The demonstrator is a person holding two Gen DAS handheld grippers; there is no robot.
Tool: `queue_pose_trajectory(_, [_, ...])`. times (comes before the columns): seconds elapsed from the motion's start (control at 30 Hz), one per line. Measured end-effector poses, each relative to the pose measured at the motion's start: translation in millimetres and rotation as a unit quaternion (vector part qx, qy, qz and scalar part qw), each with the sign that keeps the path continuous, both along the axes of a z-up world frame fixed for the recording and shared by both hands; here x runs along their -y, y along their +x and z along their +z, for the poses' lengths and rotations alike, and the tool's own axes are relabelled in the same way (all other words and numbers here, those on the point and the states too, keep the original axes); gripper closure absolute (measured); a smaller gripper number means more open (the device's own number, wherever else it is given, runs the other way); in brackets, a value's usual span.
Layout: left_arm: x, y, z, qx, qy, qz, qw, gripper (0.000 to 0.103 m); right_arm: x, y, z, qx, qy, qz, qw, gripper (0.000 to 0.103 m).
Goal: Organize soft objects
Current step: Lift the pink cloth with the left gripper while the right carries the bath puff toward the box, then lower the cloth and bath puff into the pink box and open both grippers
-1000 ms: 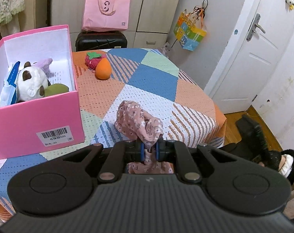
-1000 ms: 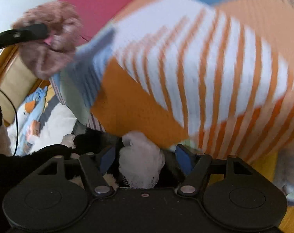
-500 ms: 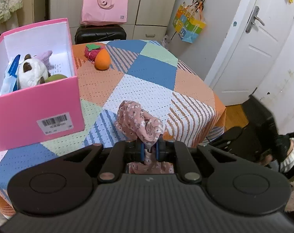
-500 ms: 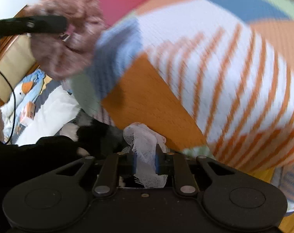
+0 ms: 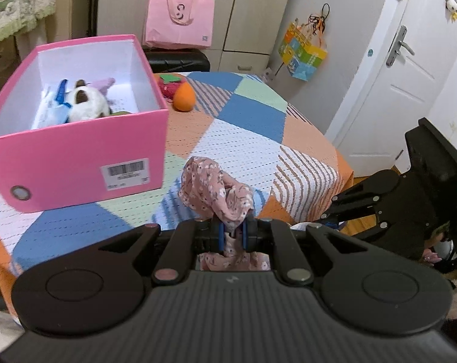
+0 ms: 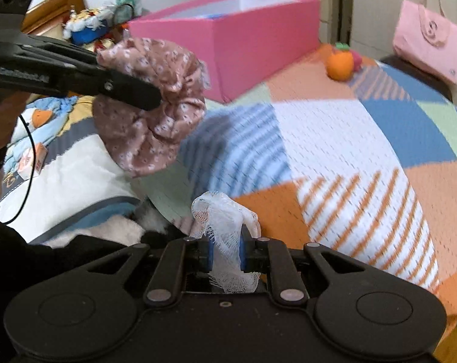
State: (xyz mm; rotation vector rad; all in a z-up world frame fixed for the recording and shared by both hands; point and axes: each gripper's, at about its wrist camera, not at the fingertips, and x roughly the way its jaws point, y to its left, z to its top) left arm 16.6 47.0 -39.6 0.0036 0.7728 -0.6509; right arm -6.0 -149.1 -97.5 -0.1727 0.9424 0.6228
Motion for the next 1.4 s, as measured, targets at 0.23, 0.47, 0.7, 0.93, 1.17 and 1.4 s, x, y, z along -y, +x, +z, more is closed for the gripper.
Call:
queue_pose_trajectory(0.23, [-20.0, -14.5, 15.9, 0.008, 0.0, 0.012, 0.9999, 0.093, -29.0, -2.3, 17.4, 0.027, 0.003, 0.045, 0.999, 0.084])
queue_pose_trajectory(0.47, [-31.2, -20.7, 39.4, 0.042, 0.013, 0.017, 0.9989, 0.093, -51.5, -5.3, 47.1, 0.072, 0.002, 0.079, 0.994, 0.085])
queue_pose_trajectory(0.7, [-36.1, -9.4, 63.4, 0.067, 0.033, 0.023, 0.9969, 0.093, -65.1, 8.9, 80.2, 0.115, 0.023, 0.085, 0.989, 0.085])
queue_pose_trajectory(0.93, [-43.3, 10.0, 91.4, 0.115, 0.048, 0.047, 0.9911, 0.093, -75.2, 37.8, 103.5, 0.137, 0.054, 0.084, 0.986, 0.085])
queue_pose_trajectory(1.17, [-44.1, 45.9, 109.0, 0.153, 0.06, 0.064, 0.9843, 0.093, -92.6, 76.6, 117.8, 0.155, 0.059, 0.073, 0.984, 0.085])
queue_pose_trajectory(1.4, [-44.5, 100.3, 111.0, 0.154, 0.039, 0.071, 0.9847, 0.093, -107.0, 121.7, 116.2, 0.191, 0.03, 0.034, 0.981, 0.085])
